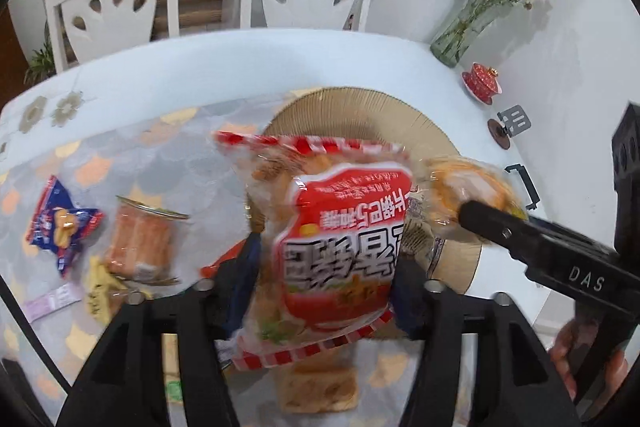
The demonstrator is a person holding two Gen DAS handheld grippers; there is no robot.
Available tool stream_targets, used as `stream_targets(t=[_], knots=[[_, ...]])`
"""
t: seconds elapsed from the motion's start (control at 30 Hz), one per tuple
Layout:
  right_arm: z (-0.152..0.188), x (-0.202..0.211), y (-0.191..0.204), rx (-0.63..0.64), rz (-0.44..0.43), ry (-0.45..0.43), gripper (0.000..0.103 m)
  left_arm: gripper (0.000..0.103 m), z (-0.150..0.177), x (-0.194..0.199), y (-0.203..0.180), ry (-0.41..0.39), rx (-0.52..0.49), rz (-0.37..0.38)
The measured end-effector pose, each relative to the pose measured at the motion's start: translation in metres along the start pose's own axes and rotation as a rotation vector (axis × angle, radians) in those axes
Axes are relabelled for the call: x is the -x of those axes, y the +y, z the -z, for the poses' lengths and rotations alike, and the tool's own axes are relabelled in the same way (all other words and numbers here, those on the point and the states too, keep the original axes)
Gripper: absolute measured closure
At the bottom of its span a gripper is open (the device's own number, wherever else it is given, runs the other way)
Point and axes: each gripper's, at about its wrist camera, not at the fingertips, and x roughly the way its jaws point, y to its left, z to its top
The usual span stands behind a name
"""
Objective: Organize snacks
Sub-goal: 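Carry both bags over the amber bowl and release them, then grasp the green-label cracker with the left tool while the right grasps the cake pack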
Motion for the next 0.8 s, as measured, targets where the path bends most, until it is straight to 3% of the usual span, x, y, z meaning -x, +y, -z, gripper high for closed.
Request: stream_targets(t=[0.03,0.07,0.2,0.47,0.8], knots=[[-0.003,-0.008,-0.001,0.004,0.011,0.032,0.023,0.030,0.000,-0.003,-0.001,0.010,0.009,-0.009],[-0.006,-0.015,-0.005,0.002,0.010,0.071,0.023,0.030,0.000,-0.007,0.000,0.021,0.024,-0.016],[-0.001,-0.021,-0.023,-0.016,-0.004,0.091,0.023,0.029,0.009,-0.009,0.008,0.030,0.071,-0.021],[0.020,-0.020,-0.034,-0.037,-0.016,0.132,0.023,0.029,0.019,0.014,0.004,-0.024,0.042,-0.087],[0.048,-0.006,0.008,0.031,-0.068,0.139,0.023,0.029,0.035,0.038,0.017,-0.045,0.033,-0.106]])
